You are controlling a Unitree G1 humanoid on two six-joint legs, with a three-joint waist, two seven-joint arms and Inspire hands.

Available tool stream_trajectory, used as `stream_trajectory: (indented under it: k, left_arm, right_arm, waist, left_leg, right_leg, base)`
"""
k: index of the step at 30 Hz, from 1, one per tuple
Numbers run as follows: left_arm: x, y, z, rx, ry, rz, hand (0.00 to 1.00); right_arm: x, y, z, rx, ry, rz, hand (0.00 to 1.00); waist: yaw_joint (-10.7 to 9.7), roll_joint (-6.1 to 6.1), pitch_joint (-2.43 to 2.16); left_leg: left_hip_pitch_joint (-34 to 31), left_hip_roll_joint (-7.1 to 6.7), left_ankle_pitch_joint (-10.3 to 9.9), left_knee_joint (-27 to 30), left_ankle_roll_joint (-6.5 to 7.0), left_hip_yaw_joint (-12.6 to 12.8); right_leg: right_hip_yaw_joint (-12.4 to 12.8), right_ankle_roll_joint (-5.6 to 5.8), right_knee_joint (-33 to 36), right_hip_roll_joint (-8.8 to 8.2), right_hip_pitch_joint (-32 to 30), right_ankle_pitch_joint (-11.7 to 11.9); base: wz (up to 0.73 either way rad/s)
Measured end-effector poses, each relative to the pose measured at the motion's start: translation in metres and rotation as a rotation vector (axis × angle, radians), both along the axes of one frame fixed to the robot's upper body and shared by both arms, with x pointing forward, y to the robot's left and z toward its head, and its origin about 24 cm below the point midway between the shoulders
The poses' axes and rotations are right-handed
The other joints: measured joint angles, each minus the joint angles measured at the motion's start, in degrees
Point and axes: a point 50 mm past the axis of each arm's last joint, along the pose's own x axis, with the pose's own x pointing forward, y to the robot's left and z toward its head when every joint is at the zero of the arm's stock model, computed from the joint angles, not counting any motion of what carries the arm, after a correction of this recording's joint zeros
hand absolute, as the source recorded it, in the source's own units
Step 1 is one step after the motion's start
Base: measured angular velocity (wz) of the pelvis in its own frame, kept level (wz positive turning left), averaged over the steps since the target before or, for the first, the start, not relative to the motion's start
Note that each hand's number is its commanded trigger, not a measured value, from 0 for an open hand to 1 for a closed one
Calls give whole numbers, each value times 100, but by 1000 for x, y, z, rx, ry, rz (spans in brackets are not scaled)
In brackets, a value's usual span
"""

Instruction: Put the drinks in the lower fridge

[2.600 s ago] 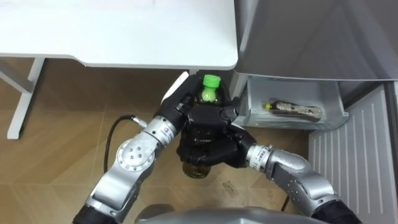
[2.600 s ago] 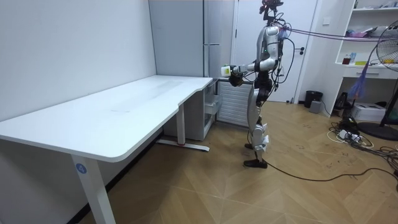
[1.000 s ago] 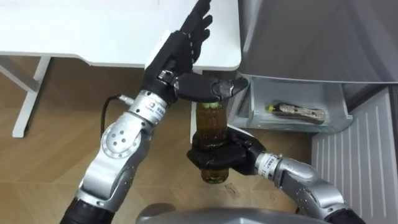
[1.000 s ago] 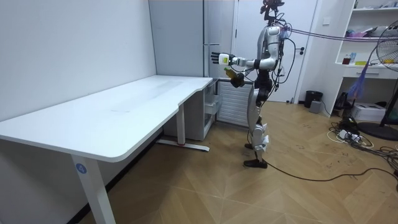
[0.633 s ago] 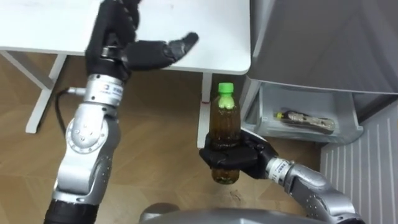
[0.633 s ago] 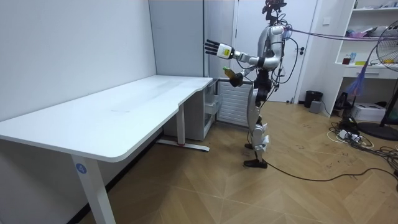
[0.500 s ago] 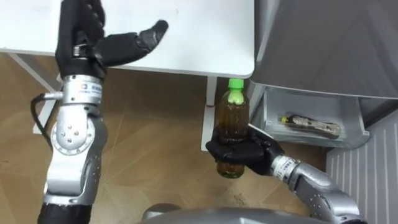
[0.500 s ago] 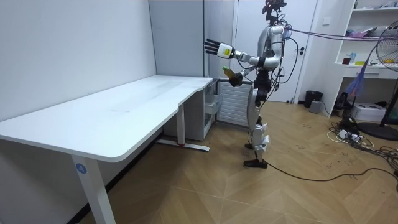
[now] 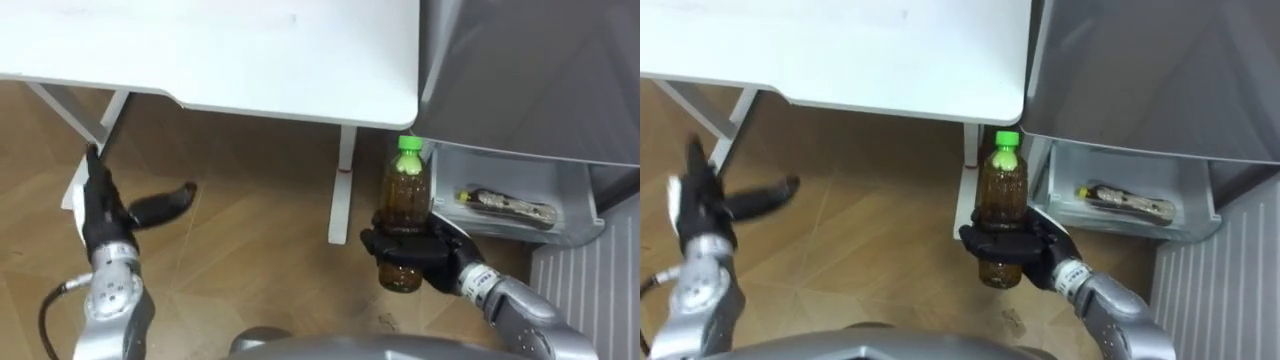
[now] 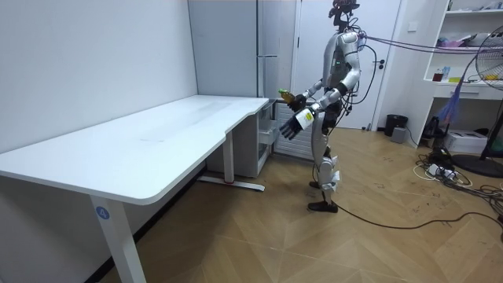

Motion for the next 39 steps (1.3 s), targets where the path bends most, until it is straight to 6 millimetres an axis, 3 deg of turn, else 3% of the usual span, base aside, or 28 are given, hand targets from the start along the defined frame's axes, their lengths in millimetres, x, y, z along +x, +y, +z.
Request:
stream_trajectory:
  k: [2, 5, 7, 12, 18, 26, 33, 39]
  left_arm:
    - [-29, -1, -21, -95, 122, 69, 0]
    - [-62, 2, -40, -149, 262, 141, 0]
    - [-76, 3, -48, -167, 334, 160, 0]
    - [-99, -2, -57, -223, 441, 142, 0]
    - [-123, -4, -63, -227, 581, 38, 0]
    - [-120, -15, -67, -115, 692, -179, 0]
    - [-123, -22, -70, -51, 778, -314, 0]
    - [-120, -25, -71, -14, 812, -423, 0]
  right_arm:
    - [-2, -3, -2, -7, 22, -15, 100]
    - [-6, -7, -5, 2, 45, -68, 100]
    - [-6, -9, -6, 5, 53, -95, 100]
    - [-9, -14, -9, -1, 90, -133, 100]
    - [-9, -15, -10, -18, 106, -150, 100]
    - [-7, -16, -12, -40, 132, -259, 100]
    - [-5, -25, -23, 22, 241, -487, 100]
    - [5, -27, -21, 196, 290, -695, 100]
  waist:
    - [-61, -20, -31]
    - [-65, 8, -41]
    - [-90, 10, -51]
    - [-128, 12, -49]
    - [-265, -73, -54]
    - [-332, -80, -29]
    - [-517, -39, -24]
    - [-569, -20, -11]
  left_leg:
    - [-44, 0, 0, 6, 0, -1]
    - [47, 4, 0, -19, 0, 42]
    - [32, 4, -2, -22, 0, 56]
    - [1, 0, -1, 20, -3, 47]
    - [-13, -3, 0, 22, -5, 42]
    - [-71, -6, -3, 19, -6, 38]
    - [-97, -5, -8, -26, -11, 12]
    - [-396, -10, -6, 132, -9, -11]
  right_leg:
    - [0, 0, 3, -1, -23, 0]
    - [10, 0, 2, -3, 40, 0]
    - [11, 0, 9, -7, 26, 0]
    - [11, -3, 2, -9, 31, -12]
    - [7, -3, 2, -8, 18, -37]
    - [10, -2, -63, 2, -9, -34]
    - [-15, 4, -33, 0, -35, -43]
    - [-19, -3, 54, -14, -313, -58]
  base:
    - [0]
    - [-5]
    - [-2]
    - [0]
    - [0]
    - [0]
    - [1]
    - [1]
